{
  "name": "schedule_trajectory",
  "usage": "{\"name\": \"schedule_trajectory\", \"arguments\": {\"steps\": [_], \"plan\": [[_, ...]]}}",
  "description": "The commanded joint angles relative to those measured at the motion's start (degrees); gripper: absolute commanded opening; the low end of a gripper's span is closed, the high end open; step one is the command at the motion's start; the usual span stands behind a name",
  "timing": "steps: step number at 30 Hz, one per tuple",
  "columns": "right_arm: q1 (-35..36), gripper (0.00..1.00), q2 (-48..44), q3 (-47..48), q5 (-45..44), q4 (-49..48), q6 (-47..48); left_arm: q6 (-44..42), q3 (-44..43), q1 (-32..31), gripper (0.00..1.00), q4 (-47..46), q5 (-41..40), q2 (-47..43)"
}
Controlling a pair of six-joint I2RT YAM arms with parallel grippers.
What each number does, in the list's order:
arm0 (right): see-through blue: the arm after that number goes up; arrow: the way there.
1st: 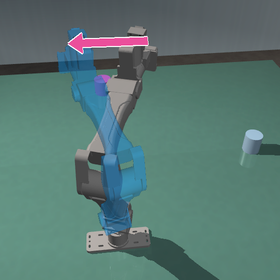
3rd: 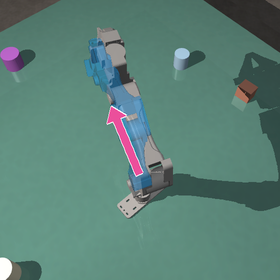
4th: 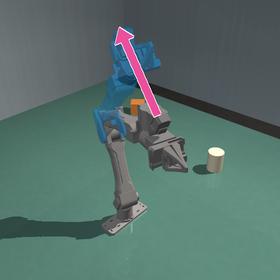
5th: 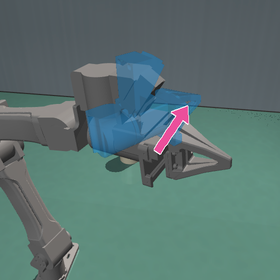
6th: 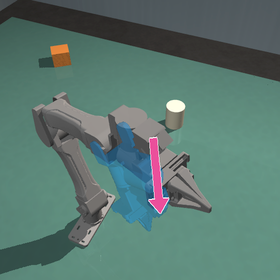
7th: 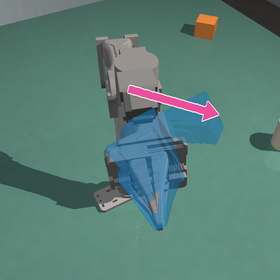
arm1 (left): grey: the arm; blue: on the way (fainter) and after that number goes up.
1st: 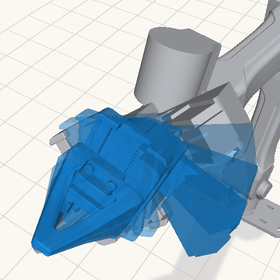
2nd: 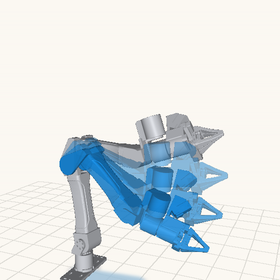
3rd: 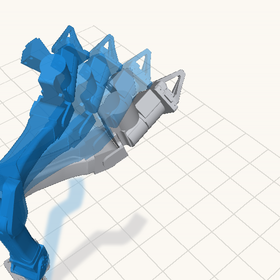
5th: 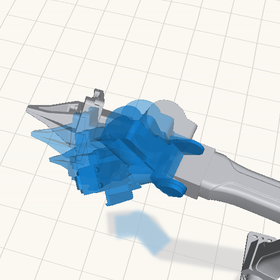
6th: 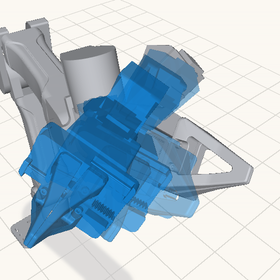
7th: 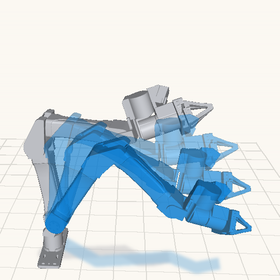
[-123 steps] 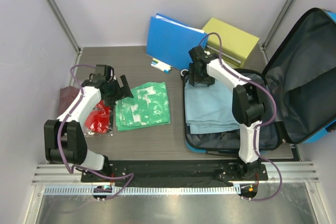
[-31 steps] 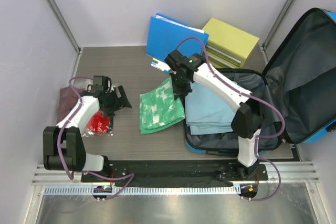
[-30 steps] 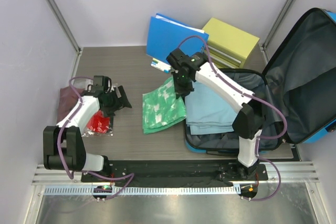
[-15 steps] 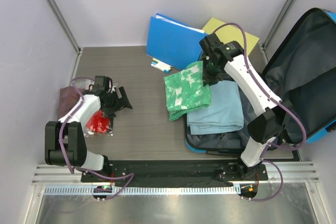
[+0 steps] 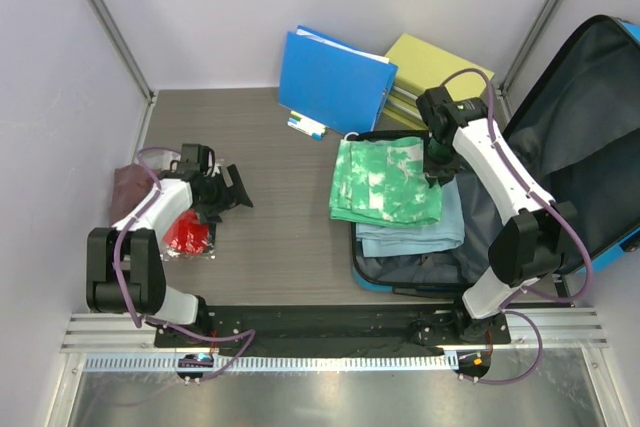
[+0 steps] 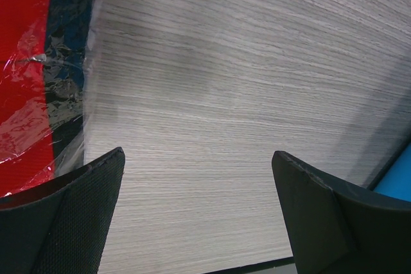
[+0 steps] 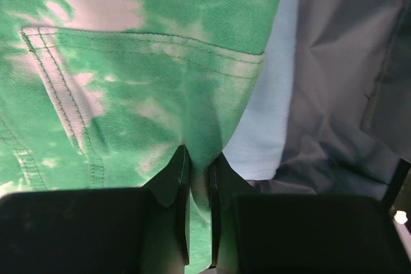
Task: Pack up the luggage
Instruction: Place the household item in the luggage.
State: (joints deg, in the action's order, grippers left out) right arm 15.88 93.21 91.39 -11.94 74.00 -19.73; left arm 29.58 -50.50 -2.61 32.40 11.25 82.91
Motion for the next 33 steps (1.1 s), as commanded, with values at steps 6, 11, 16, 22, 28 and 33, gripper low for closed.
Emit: {"name": "schedule_trajectory", "arguments": {"steps": [6,11,16,22,28,33], "plan": [[-3.2,0.01,-0.9,-2.8,-7.8,3.8,4.2,-0.5,-2.8,0.2,0.96,-0.9,1.4,0.4],[-3.8,0.01,1.1,-1.0,-12.5,5.0,4.3,-0.6,-2.8,0.2,0.96,-0.9,1.4,0.6],[-4.4,0.01,3.2,-1.0,-14.7,4.3,3.6,-0.6,-2.8,0.2,0.96,-0.9,1.4,1.0],[-4.8,0.01,5.1,-0.3,-15.7,2.8,2.8,-0.6,-3.3,0.2,0.96,-0.9,1.4,1.2],[-5.2,0.01,7.1,1.1,-18.3,3.3,0.5,-0.6,-3.9,0.2,0.96,-0.7,1.3,1.5],[-5.6,0.57,8.0,2.0,-20.2,5.3,-2.2,-0.8,-4.3,0.2,0.97,-0.3,0.8,1.5]]}}
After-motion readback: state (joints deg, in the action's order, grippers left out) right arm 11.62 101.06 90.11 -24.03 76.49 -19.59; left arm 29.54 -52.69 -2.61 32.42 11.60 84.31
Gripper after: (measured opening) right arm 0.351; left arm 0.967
